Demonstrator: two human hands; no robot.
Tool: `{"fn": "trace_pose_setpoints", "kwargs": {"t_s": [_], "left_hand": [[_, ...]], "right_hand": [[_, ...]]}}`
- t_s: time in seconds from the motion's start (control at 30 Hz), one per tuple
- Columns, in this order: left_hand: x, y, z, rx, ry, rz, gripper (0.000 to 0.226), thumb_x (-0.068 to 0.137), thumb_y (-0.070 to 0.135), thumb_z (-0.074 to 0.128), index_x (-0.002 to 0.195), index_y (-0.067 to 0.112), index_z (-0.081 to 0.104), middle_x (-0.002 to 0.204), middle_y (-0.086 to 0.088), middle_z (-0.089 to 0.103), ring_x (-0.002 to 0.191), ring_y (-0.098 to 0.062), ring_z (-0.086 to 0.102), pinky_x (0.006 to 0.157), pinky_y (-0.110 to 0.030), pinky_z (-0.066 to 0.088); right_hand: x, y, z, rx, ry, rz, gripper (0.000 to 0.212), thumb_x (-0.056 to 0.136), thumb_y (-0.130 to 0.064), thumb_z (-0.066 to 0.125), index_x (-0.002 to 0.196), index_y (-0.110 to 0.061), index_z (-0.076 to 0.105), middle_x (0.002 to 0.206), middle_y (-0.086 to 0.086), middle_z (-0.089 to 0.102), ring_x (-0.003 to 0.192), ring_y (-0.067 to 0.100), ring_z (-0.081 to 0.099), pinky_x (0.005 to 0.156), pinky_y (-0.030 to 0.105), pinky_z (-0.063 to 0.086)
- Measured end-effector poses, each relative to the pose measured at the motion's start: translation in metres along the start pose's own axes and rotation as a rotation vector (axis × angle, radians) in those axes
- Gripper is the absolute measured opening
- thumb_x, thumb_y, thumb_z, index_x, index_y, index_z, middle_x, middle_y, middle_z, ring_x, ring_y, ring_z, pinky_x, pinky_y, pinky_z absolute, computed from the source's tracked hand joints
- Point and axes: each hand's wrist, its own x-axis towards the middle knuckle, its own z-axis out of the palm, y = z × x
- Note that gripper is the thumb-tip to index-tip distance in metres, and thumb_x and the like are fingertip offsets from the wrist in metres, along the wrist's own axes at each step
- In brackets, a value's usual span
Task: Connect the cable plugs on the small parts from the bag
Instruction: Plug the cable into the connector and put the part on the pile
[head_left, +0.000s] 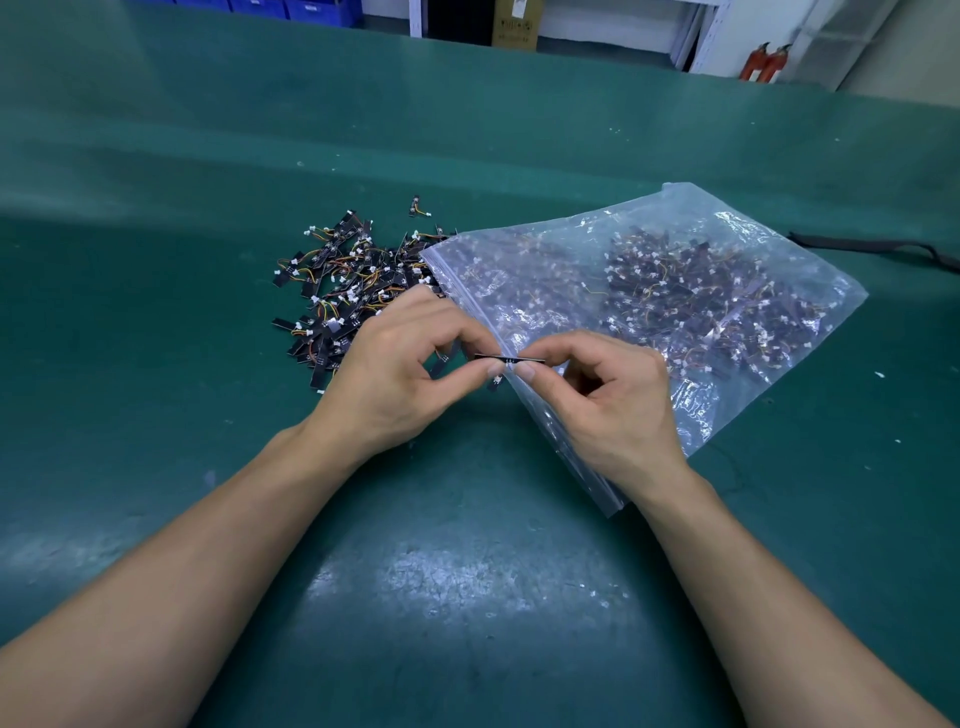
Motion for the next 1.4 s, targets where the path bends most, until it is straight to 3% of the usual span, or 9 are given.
{"fn": "trace_pose_setpoints", "kwargs": {"t_s": [0.17, 0.3, 0.57, 0.67, 0.77, 0.93, 1.1, 1.27, 1.4], "left_hand": [[0.000, -0.001, -0.001, 0.006, 0.004, 0.004, 0.013, 0.090, 0.025, 0.076, 0.086, 0.013, 0.074, 0.081, 0.009, 0.067, 0.075, -0.019, 0.051, 0.071, -0.025, 0.044], [0.000, -0.003, -0.001, 0.023, 0.004, 0.012, 0.017, 0.093, 0.028, 0.069, 0.088, 0.013, 0.075, 0.082, 0.010, 0.067, 0.075, -0.019, 0.053, 0.071, -0.030, 0.046], [-0.003, -0.005, -0.002, 0.003, -0.041, -0.023, 0.008, 0.091, 0.016, 0.071, 0.084, 0.012, 0.074, 0.079, 0.008, 0.068, 0.075, -0.017, 0.052, 0.069, -0.032, 0.046], [-0.002, -0.005, -0.002, 0.009, -0.056, -0.028, 0.010, 0.092, 0.016, 0.069, 0.083, 0.011, 0.071, 0.078, 0.010, 0.064, 0.074, -0.016, 0.050, 0.069, -0.031, 0.045], [-0.001, -0.005, -0.003, 0.030, -0.050, -0.041, 0.011, 0.092, 0.017, 0.068, 0.083, 0.011, 0.071, 0.078, 0.010, 0.063, 0.075, -0.013, 0.048, 0.070, -0.025, 0.042], [-0.001, -0.010, -0.004, 0.045, -0.032, -0.074, 0.012, 0.092, 0.023, 0.071, 0.083, 0.015, 0.075, 0.077, 0.005, 0.064, 0.073, -0.015, 0.050, 0.071, -0.025, 0.041], [-0.003, -0.012, 0.000, 0.044, -0.049, -0.100, 0.009, 0.090, 0.021, 0.073, 0.085, 0.015, 0.077, 0.078, 0.004, 0.066, 0.072, -0.015, 0.053, 0.072, -0.027, 0.043], [-0.002, -0.013, 0.004, 0.101, -0.055, -0.210, 0.006, 0.091, 0.020, 0.074, 0.087, 0.017, 0.078, 0.083, 0.006, 0.070, 0.077, -0.015, 0.058, 0.082, -0.033, 0.046], [0.002, -0.009, 0.008, 0.126, -0.057, -0.256, 0.009, 0.091, 0.024, 0.072, 0.088, 0.019, 0.079, 0.083, 0.005, 0.072, 0.080, -0.019, 0.062, 0.084, -0.037, 0.049]], "right_hand": [[-0.001, 0.001, 0.001, 0.006, -0.028, 0.051, 0.005, 0.088, -0.017, 0.078, 0.084, -0.021, 0.076, 0.070, -0.026, 0.063, 0.049, 0.005, 0.044, 0.053, 0.010, 0.032], [0.000, -0.001, 0.002, -0.011, -0.040, 0.053, 0.014, 0.093, -0.022, 0.071, 0.080, -0.021, 0.075, 0.073, -0.014, 0.068, 0.052, 0.013, 0.053, 0.052, 0.018, 0.039], [0.001, -0.001, 0.001, -0.058, -0.064, 0.025, 0.016, 0.094, -0.018, 0.071, 0.078, -0.019, 0.074, 0.067, -0.015, 0.065, 0.054, 0.013, 0.055, 0.054, 0.020, 0.041], [0.000, -0.002, 0.001, -0.002, -0.065, 0.083, 0.009, 0.087, -0.032, 0.076, 0.083, -0.024, 0.076, 0.069, -0.018, 0.066, 0.050, 0.009, 0.049, 0.054, 0.015, 0.037], [0.000, 0.000, -0.004, -0.067, -0.092, 0.139, 0.033, 0.072, -0.045, 0.084, 0.098, -0.025, 0.076, 0.076, -0.016, 0.067, 0.050, 0.007, 0.046, 0.056, 0.011, 0.036], [0.004, 0.005, -0.012, -0.297, -0.166, 0.235, 0.033, 0.070, -0.028, 0.090, 0.098, -0.031, 0.075, 0.078, -0.019, 0.069, 0.059, -0.006, 0.055, 0.061, 0.015, 0.040], [0.005, -0.001, -0.013, -0.328, -0.029, 0.246, 0.019, 0.077, -0.017, 0.079, 0.092, -0.029, 0.079, 0.074, -0.020, 0.072, 0.054, -0.003, 0.057, 0.071, 0.021, 0.054], [0.007, -0.006, -0.016, -0.271, 0.073, 0.255, 0.017, 0.080, -0.014, 0.077, 0.091, -0.026, 0.078, 0.074, -0.022, 0.072, 0.053, 0.008, 0.060, 0.069, 0.023, 0.055], [0.006, -0.008, -0.016, -0.234, 0.112, 0.207, 0.018, 0.080, -0.013, 0.076, 0.092, -0.026, 0.078, 0.074, -0.024, 0.070, 0.049, 0.005, 0.055, 0.064, 0.014, 0.047]]}}
